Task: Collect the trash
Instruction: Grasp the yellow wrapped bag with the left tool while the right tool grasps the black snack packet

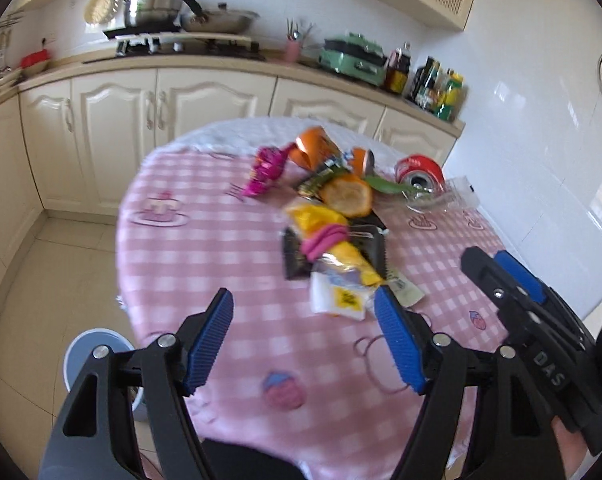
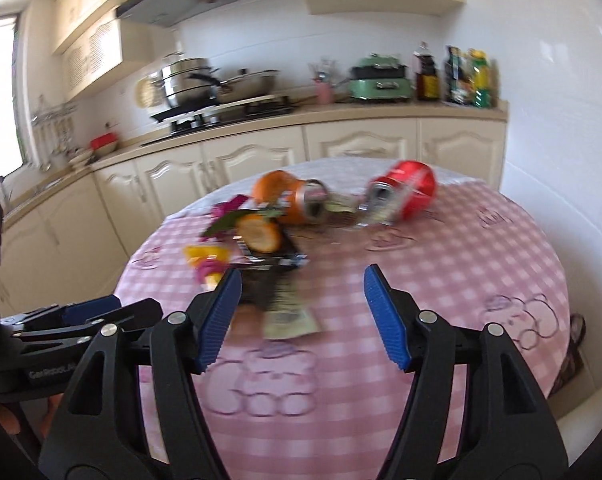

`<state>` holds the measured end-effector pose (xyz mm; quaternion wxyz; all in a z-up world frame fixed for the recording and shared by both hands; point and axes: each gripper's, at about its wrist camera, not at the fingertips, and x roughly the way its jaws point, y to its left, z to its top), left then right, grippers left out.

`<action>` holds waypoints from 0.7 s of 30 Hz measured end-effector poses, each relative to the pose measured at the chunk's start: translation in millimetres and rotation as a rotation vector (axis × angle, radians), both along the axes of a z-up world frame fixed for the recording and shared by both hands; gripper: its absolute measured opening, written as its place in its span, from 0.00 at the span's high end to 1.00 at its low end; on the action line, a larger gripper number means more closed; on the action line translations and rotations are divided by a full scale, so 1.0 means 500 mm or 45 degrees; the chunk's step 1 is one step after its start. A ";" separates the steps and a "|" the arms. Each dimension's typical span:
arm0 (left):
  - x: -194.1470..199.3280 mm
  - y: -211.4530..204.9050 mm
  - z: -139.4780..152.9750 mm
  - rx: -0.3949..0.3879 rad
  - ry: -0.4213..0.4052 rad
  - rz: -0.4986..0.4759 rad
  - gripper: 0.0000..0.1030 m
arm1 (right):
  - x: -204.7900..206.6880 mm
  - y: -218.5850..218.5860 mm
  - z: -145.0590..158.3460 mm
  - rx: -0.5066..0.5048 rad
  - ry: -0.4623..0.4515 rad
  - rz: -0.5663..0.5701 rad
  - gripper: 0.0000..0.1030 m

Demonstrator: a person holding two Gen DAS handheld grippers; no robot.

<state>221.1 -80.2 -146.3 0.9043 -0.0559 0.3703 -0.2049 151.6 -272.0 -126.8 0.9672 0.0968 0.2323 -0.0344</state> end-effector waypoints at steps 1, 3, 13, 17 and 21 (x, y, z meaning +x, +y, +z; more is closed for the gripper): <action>0.011 -0.007 -0.003 -0.003 0.013 0.001 0.31 | 0.001 -0.008 -0.002 0.005 0.004 -0.008 0.37; 0.030 -0.028 -0.009 -0.006 0.037 -0.001 0.31 | 0.011 -0.022 -0.007 0.022 0.015 -0.016 0.36; 0.111 -0.082 -0.037 0.096 0.114 0.038 0.52 | 0.035 -0.059 -0.033 0.126 0.060 0.011 0.34; 0.103 -0.070 -0.036 0.088 0.096 0.049 0.67 | 0.044 -0.058 -0.034 0.130 0.075 0.020 0.34; 0.069 -0.044 -0.014 0.041 0.040 0.045 0.69 | 0.053 -0.038 -0.027 0.108 0.084 0.050 0.34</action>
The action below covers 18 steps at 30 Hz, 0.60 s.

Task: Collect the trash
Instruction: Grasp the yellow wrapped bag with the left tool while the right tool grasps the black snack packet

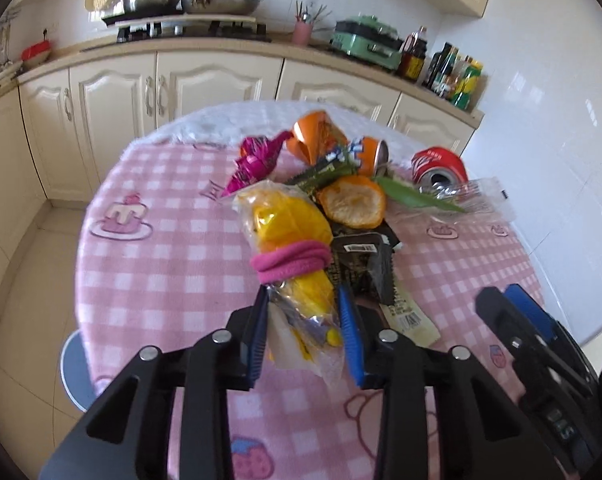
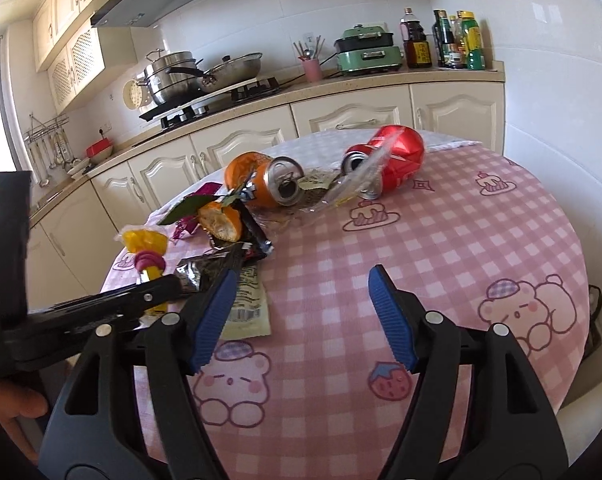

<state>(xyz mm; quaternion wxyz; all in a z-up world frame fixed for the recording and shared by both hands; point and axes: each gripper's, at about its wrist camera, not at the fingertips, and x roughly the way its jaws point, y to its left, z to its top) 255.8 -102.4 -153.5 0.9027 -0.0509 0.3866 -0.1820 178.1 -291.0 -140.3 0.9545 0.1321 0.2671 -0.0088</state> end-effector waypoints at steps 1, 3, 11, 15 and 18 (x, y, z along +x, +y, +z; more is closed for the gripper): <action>-0.006 0.004 0.004 -0.007 -0.008 -0.002 0.69 | 0.004 0.006 0.003 -0.007 0.005 0.009 0.34; -0.024 0.021 0.017 -0.021 -0.038 0.001 0.70 | 0.016 0.023 0.005 -0.018 0.028 0.043 0.34; -0.059 0.094 0.029 -0.021 -0.078 0.065 0.70 | 0.118 0.092 -0.011 0.004 0.218 0.183 0.33; -0.061 0.120 0.026 -0.015 -0.077 0.079 0.70 | 0.158 0.117 -0.021 -0.015 0.289 0.176 0.33; -0.057 0.134 0.020 -0.028 -0.066 0.086 0.70 | 0.176 0.129 -0.026 -0.008 0.310 0.194 0.33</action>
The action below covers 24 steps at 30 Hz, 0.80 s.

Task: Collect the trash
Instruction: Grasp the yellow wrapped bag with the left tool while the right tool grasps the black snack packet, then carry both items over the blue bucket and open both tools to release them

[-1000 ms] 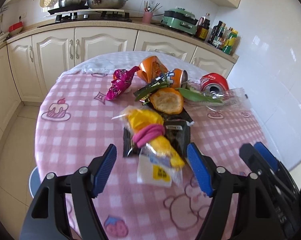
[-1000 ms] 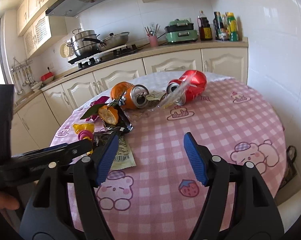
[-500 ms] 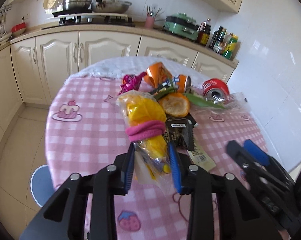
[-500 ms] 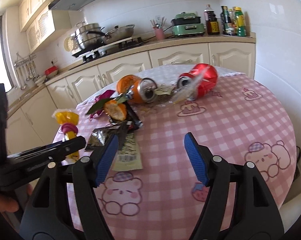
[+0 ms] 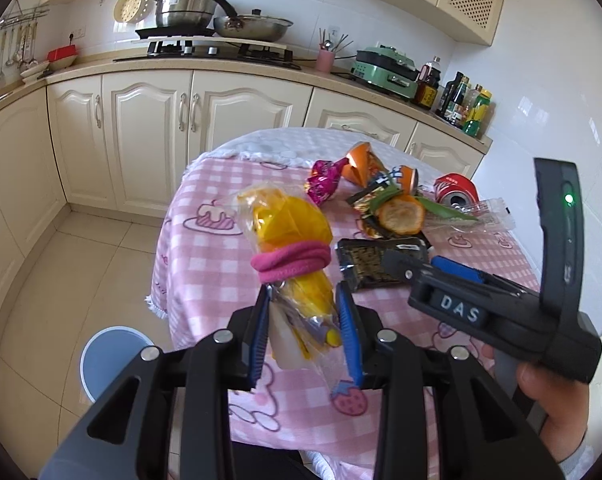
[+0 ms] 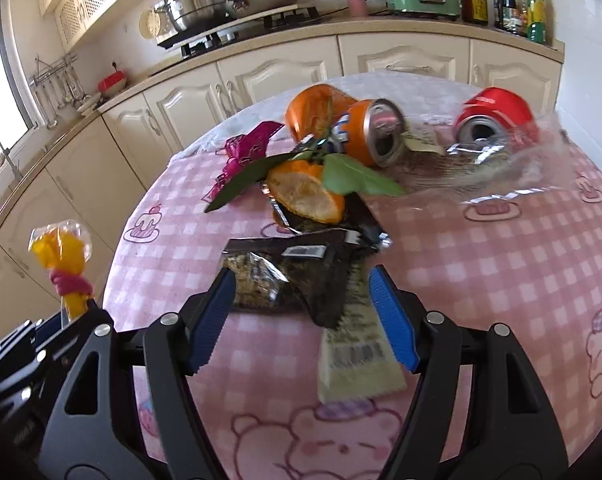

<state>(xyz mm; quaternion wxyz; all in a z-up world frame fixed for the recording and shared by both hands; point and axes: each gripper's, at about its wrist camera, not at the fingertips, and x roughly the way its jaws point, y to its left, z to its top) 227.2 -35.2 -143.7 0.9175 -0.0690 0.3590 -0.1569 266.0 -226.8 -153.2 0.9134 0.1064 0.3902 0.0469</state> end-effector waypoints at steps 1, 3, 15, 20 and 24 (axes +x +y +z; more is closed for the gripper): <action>0.000 0.003 -0.002 -0.002 0.002 0.001 0.70 | 0.003 0.003 -0.001 -0.006 0.005 0.001 0.41; 0.000 0.012 -0.006 -0.011 0.004 0.002 0.70 | 0.005 0.004 -0.003 -0.037 0.015 -0.018 0.54; -0.010 0.059 -0.001 -0.080 -0.017 0.007 0.70 | -0.081 0.046 0.049 -0.124 -0.193 0.023 0.82; -0.018 0.103 0.007 -0.116 -0.035 0.037 0.70 | -0.103 0.122 0.092 -0.129 -0.286 0.140 0.83; -0.025 0.160 0.004 -0.110 -0.046 0.093 0.70 | -0.100 0.211 0.094 -0.137 -0.301 0.266 0.83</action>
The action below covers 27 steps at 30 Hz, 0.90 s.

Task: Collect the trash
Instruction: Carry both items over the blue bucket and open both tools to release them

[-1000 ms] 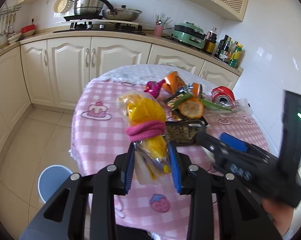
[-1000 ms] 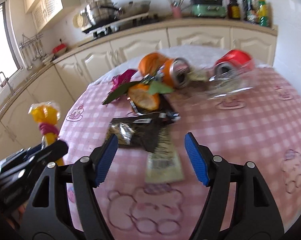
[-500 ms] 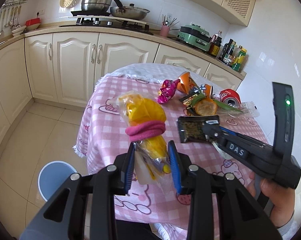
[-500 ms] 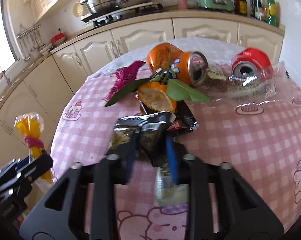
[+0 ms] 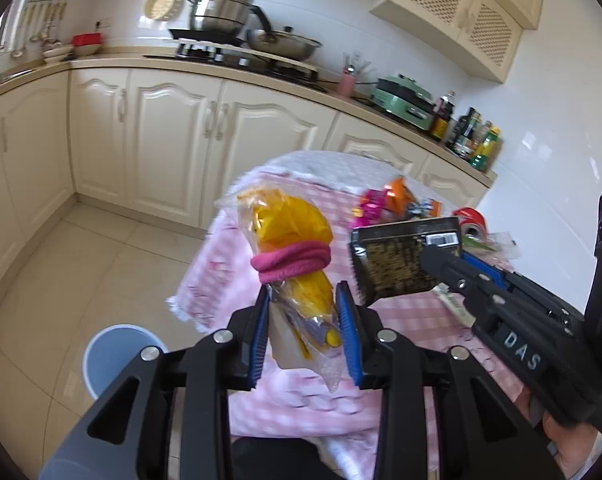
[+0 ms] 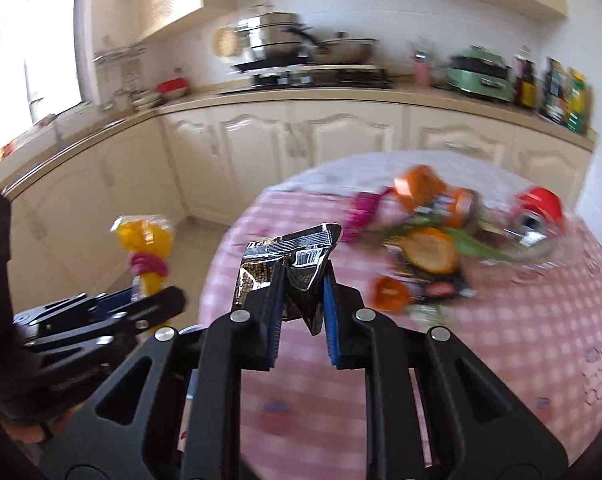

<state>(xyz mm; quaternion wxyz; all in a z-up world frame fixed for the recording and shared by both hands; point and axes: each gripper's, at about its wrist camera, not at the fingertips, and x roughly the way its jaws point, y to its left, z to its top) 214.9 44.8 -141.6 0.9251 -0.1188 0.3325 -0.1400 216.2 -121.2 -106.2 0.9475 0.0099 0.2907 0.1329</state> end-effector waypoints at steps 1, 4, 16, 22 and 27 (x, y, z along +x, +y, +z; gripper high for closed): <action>0.000 0.016 -0.003 0.001 0.003 0.019 0.70 | 0.005 0.027 -0.007 -0.008 0.007 0.031 0.83; 0.002 0.082 -0.026 0.024 0.033 0.094 0.70 | 0.025 0.107 -0.037 -0.026 0.049 0.132 0.82; 0.081 0.368 -0.266 0.061 0.364 0.414 0.70 | 0.149 0.376 -0.280 -0.134 0.299 0.356 0.83; 0.151 0.430 -0.374 0.068 0.485 0.441 0.68 | 0.206 0.437 -0.396 -0.174 0.407 0.353 0.82; 0.174 0.464 -0.434 -0.007 0.494 0.472 0.46 | 0.232 0.458 -0.453 -0.198 0.460 0.341 0.82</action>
